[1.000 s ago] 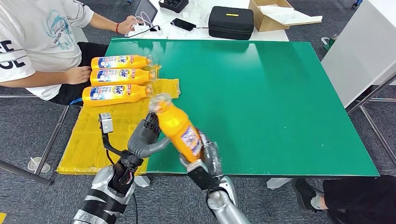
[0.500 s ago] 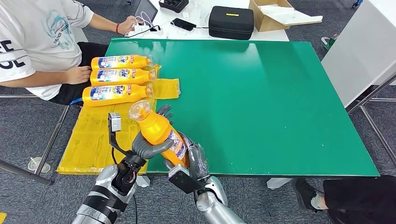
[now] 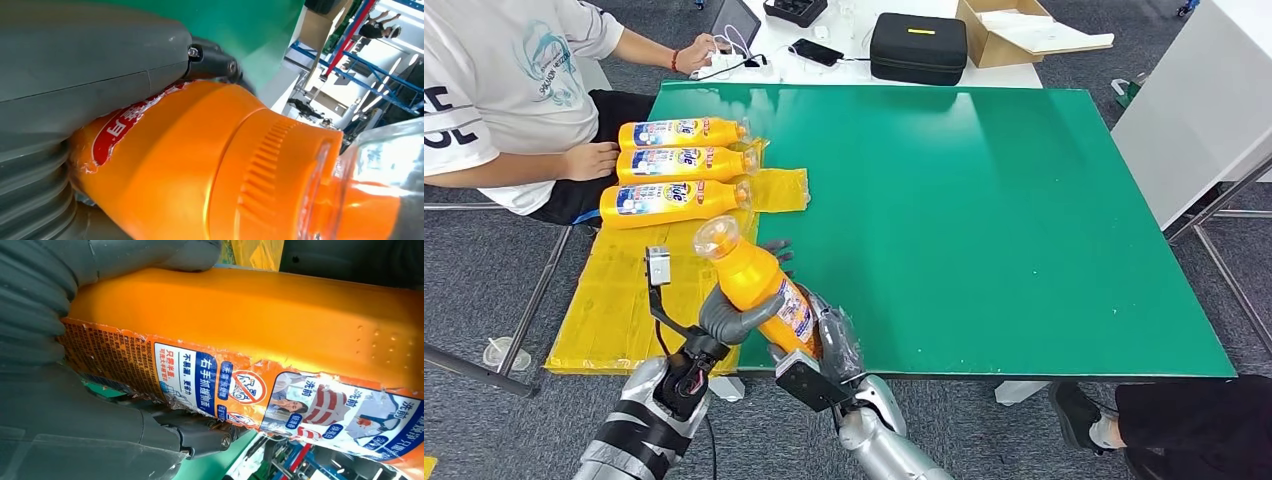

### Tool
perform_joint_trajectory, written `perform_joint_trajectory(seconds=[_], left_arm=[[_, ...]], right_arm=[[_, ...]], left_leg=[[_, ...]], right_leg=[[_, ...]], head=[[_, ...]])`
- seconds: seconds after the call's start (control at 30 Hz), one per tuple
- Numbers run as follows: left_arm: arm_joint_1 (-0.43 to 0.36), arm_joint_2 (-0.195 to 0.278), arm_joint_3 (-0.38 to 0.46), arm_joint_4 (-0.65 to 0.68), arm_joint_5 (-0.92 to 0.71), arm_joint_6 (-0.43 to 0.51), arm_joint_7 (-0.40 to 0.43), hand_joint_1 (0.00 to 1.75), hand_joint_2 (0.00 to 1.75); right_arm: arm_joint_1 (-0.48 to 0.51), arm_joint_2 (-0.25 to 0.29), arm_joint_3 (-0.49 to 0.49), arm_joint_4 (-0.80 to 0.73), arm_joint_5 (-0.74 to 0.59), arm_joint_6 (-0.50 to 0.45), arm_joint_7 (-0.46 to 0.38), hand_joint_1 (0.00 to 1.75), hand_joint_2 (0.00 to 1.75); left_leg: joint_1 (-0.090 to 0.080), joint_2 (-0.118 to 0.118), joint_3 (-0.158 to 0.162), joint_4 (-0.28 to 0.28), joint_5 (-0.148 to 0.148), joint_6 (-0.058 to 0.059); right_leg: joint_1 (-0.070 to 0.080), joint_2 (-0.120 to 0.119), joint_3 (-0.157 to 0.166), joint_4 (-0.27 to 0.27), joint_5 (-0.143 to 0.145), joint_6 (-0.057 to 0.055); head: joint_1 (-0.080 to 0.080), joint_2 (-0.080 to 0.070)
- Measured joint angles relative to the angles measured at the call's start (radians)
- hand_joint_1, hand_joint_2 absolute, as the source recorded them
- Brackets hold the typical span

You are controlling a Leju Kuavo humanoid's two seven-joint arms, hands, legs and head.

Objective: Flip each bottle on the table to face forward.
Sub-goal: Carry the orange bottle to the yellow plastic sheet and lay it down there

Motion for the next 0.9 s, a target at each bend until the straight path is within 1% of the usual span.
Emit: perform_joint_trajectory(seconds=[0.03,0.17,0.2,0.23,0.3,0.33,0.37,0.57,0.77,0.9], left_arm=[[0.003,0.000,0.002,-0.004,0.001,0.000,-0.001,1.75,1.75],[0.014,0.002,0.008,-0.020,0.012,-0.001,-0.001,1.75,1.75],[0.016,0.002,0.009,-0.023,0.017,-0.002,0.000,1.75,1.75],[0.017,0.002,0.010,-0.025,0.020,-0.002,0.002,1.75,1.75],[0.019,0.003,0.012,-0.030,0.024,-0.002,0.004,1.75,1.75],[0.019,0.004,0.012,-0.033,0.025,-0.002,0.004,1.75,1.75],[0.020,0.004,0.012,-0.036,0.026,-0.002,0.006,1.75,1.75],[0.032,0.004,0.010,-0.067,0.024,0.009,0.015,1.75,1.75],[0.035,0.004,0.019,-0.095,-0.013,0.070,-0.011,1.75,1.75],[0.034,0.003,0.026,-0.108,-0.023,0.083,-0.019,1.75,1.75]], right_arm=[[-0.001,0.000,0.000,0.002,0.001,0.000,0.000,1.71,1.75],[-0.005,0.001,0.000,0.006,0.004,0.000,0.004,1.19,1.75],[-0.006,0.002,0.000,0.006,0.005,0.000,0.006,0.92,1.75],[-0.007,0.002,0.000,0.006,0.007,0.000,0.009,0.61,1.75],[-0.008,0.003,0.001,0.007,0.009,0.002,0.014,0.03,0.87],[-0.008,0.003,0.001,0.007,0.010,0.003,0.017,0.00,0.44],[-0.009,0.003,0.002,0.008,0.010,0.003,0.022,0.00,0.00],[-0.011,0.004,0.001,0.013,-0.017,0.015,0.051,0.00,0.00],[-0.013,0.006,-0.019,-0.011,-0.073,0.069,0.041,0.00,0.00],[-0.012,0.006,-0.027,-0.031,-0.078,0.078,0.041,0.00,0.00]], left_leg=[[0.000,0.000,0.000,0.000,0.000,0.000],[0.000,0.000,0.000,0.000,0.000,0.000],[0.000,0.000,0.000,0.000,0.000,0.000],[0.000,0.000,0.000,0.000,0.000,0.000],[0.000,0.000,0.000,0.000,0.000,0.000],[0.000,0.000,0.000,0.000,0.000,0.000],[0.000,0.000,0.000,0.000,0.000,0.000],[0.000,0.000,0.000,0.000,0.000,0.000],[0.000,0.000,0.000,0.000,0.000,0.000],[0.000,0.000,0.000,0.000,0.000,0.000]], right_leg=[[0.000,0.000,0.000,0.000,0.000,0.000],[0.000,0.000,0.000,0.000,0.000,0.000],[0.000,0.000,0.000,0.000,0.000,0.000],[0.000,0.000,0.000,0.000,0.000,0.000],[0.000,0.000,0.000,0.000,0.000,0.000],[0.000,0.000,0.000,0.000,0.000,0.000],[0.000,0.000,0.000,0.000,0.000,0.000],[0.000,0.000,0.000,0.000,0.000,0.000],[0.000,0.000,0.000,0.000,0.000,0.000],[0.000,0.000,0.000,0.000,0.000,0.000]], head=[[0.000,0.000],[0.000,0.000],[0.000,0.000],[0.000,0.000],[0.000,0.000],[0.000,0.000],[0.000,0.000],[0.000,0.000],[0.000,0.000],[0.000,0.000]])
